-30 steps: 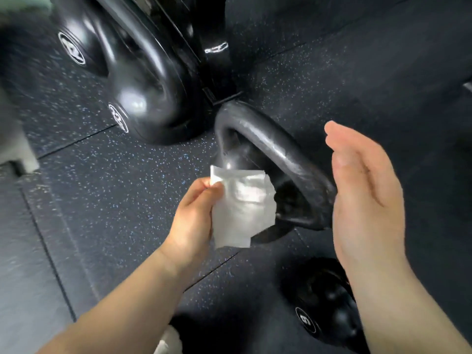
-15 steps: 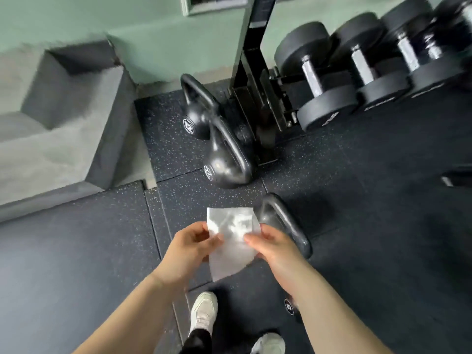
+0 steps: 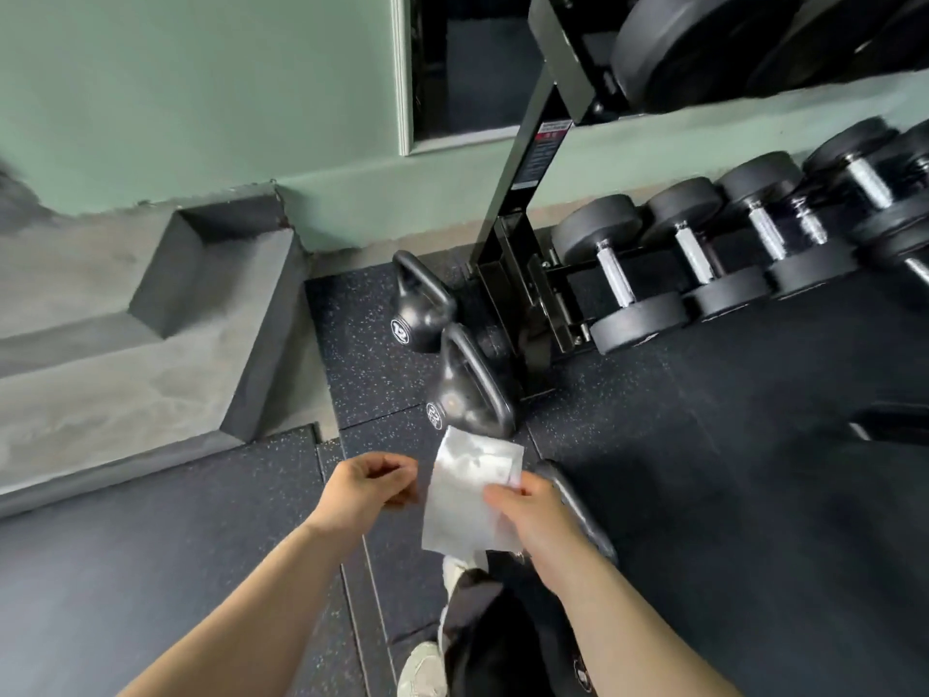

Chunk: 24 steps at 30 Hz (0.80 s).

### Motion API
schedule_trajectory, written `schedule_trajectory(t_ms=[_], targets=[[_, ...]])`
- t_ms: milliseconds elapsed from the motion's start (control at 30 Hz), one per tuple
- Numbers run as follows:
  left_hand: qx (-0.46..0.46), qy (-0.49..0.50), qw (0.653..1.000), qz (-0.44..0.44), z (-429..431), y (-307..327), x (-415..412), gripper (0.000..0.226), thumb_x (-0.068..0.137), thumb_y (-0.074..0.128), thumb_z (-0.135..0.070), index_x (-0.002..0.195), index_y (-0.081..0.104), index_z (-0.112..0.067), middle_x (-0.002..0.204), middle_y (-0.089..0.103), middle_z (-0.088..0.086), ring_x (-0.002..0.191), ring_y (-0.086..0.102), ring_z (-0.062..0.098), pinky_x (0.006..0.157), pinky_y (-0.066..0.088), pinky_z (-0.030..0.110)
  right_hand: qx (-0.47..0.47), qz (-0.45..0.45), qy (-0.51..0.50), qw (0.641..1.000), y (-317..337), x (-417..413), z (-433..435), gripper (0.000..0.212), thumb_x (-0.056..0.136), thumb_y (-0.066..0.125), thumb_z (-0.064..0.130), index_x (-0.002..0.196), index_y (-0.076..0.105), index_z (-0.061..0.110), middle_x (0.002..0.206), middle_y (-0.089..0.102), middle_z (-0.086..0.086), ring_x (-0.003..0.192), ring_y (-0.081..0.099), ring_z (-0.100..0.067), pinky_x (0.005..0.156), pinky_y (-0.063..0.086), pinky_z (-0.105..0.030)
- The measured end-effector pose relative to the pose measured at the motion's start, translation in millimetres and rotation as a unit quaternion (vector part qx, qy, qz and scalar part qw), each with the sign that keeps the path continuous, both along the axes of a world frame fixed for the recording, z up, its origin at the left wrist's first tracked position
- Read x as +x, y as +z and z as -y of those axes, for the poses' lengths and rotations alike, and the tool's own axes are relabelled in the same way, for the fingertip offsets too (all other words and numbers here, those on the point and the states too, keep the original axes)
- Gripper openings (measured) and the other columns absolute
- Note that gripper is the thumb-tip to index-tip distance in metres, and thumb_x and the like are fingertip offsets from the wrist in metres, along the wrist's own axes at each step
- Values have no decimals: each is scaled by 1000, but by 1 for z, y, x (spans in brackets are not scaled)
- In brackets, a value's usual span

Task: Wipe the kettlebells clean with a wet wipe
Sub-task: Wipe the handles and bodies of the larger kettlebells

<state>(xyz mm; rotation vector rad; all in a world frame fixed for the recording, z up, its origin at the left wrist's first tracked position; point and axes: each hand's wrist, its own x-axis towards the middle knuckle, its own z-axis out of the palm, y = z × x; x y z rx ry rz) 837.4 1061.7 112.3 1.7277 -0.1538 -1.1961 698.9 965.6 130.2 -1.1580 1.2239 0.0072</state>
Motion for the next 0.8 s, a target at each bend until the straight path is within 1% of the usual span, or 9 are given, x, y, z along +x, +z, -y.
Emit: schedule_trajectory(t_ms=[133,233,333,400,467,567,667,700,800], targets=[[68,-9,994,83,25,-27,30,18,83,57,0,73,64,-14,42,62,-14,51,58,2,57,46,11,-31,-32,-53,998,-21,7,53,12,85,52,8,90,60,14,75,59,1,70,53,-13,52,42,-18],[118,-31,985,121,43,-42,52,12,83,59,-4,79,65,-14,65,63,-2,64,55,11,56,41,12,-38,-65,-74,994,-52,20,95,17,85,47,7,97,59,12,71,55,2,64,48,-11,45,37,-16],[161,-57,973,154,71,-57,82,10,83,59,-7,87,66,-13,76,62,5,63,51,11,56,38,15,-56,-109,-70,990,-79,40,138,19,86,44,7,98,59,6,78,54,-7,70,49,-20,50,35,-23],[185,-73,964,174,94,-75,104,9,83,59,-9,87,65,-15,80,63,5,62,49,12,56,36,19,-67,-127,-87,986,-101,53,164,12,87,44,5,86,55,8,75,52,-8,76,47,-23,52,35,-22],[185,-79,961,188,110,-86,115,10,83,58,-8,88,66,-13,79,61,2,63,48,9,55,36,16,-99,-136,-100,981,-113,60,182,15,86,43,0,75,51,7,62,45,-3,75,43,-23,47,35,-16],[178,-112,960,187,132,-114,129,10,83,58,-5,83,64,-14,72,58,-1,64,49,10,50,37,6,-144,-145,-135,969,-139,73,203,22,84,40,-6,67,49,4,55,37,1,61,37,-19,38,31,-9],[173,-153,955,185,151,-147,141,11,84,58,-6,85,66,-13,67,57,-6,63,49,14,50,36,8,-185,-143,-171,957,-161,85,214,32,82,40,-7,52,41,7,54,35,-3,53,30,-16,48,32,-21],[175,-165,952,188,157,-159,146,11,84,58,-8,87,67,-13,66,57,-7,58,47,13,47,36,9,-200,-142,-186,951,-169,88,215,34,80,40,-8,50,38,6,53,32,-4,53,27,-16,51,28,-27],[164,-210,941,207,173,-194,164,15,86,56,-12,93,67,-17,69,58,-5,55,47,14,45,37,13,-242,-153,-219,933,-200,100,212,44,77,39,-9,48,16,15,52,16,-1,53,13,-15,49,13,-28]])
